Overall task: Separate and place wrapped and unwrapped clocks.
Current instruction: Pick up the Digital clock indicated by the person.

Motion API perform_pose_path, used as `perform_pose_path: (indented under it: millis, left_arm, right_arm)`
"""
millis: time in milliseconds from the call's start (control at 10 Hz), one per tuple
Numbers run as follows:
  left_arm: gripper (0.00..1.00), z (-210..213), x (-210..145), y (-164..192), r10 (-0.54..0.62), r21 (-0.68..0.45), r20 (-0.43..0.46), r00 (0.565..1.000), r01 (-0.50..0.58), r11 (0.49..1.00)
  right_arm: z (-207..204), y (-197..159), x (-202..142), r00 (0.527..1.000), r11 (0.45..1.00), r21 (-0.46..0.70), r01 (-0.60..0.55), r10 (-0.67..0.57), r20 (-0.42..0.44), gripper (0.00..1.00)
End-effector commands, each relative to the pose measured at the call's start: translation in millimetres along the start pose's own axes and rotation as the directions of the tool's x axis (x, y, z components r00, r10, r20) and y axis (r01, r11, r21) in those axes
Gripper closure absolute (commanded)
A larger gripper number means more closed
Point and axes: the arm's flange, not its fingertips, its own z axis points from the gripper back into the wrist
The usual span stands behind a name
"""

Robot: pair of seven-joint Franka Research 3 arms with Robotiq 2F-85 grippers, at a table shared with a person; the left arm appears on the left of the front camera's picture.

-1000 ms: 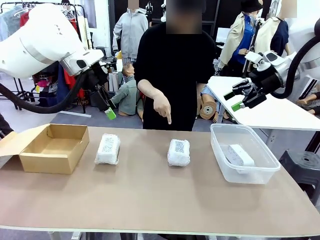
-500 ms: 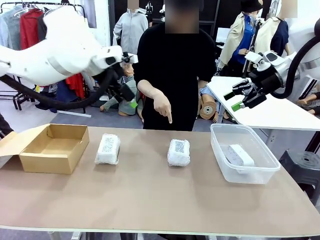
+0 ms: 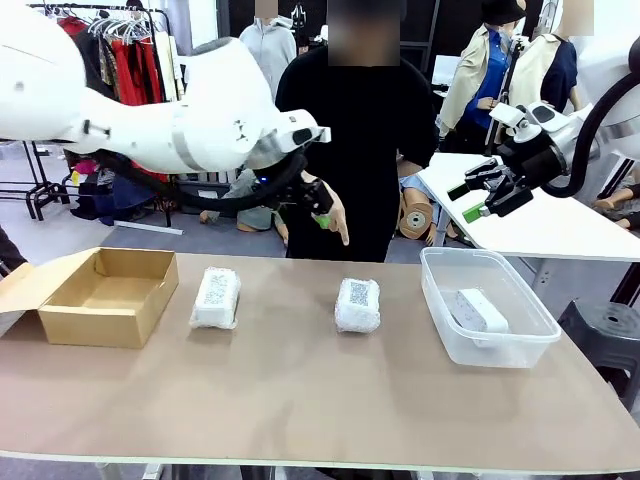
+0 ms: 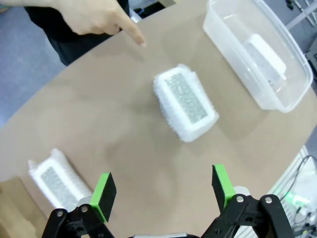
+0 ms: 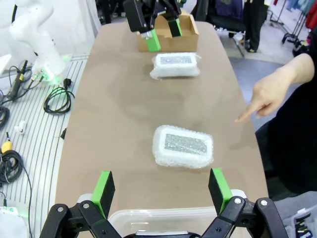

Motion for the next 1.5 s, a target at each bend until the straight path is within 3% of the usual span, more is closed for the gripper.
perform_pose_path:
  millis: [0, 300, 400, 500, 1200, 1300, 1400]
  left_arm:
    - [0.0, -15, 24, -10, 0.054, 0.044, -0.027, 0.998, -0.052, 0.998]
    - [0.0, -48, 36, -18, 0.05, 0.068, -0.069, 0.996, -0.046, 0.997]
    - [0.0, -48, 32, -15, 0.011, 0.0, -0.085, 0.996, -0.011, 1.0]
    - [0.0, -44, 25, -15, 0.046, 0.044, -0.05, 0.998, -0.044, 0.998]
    - [0.0, -48, 30, -17, 0.037, 0.037, -0.056, 0.998, -0.035, 0.999]
    - [0.0, -64, 43, -22, 0.074, 0.053, -0.127, 0.989, -0.068, 0.996]
    - [0.0, -75, 53, -29, 0.095, 0.068, -0.141, 0.985, -0.086, 0.994]
  right_arm:
    - [1, 1, 2, 1.0, 1.0, -0.003, -0.004, 0.004, -0.001, 0.0]
    - [1, 1, 2, 1.0, 1.0, -0.003, -0.004, 0.004, -0.001, 0.0]
    - [1, 1, 2, 1.0, 1.0, -0.003, -0.004, 0.004, -0.001, 0.0]
    - [1, 1, 2, 1.0, 1.0, -0.003, -0.004, 0.004, -0.001, 0.0]
    - [1, 1, 2, 1.0, 1.0, -0.003, -0.004, 0.004, -0.001, 0.0]
    - [1, 1, 2, 1.0, 1.0, -0.003, -0.004, 0.004, -0.001, 0.0]
    - [1, 1, 2, 1.0, 1.0, -0.003, -0.004, 0.004, -0.001, 0.0]
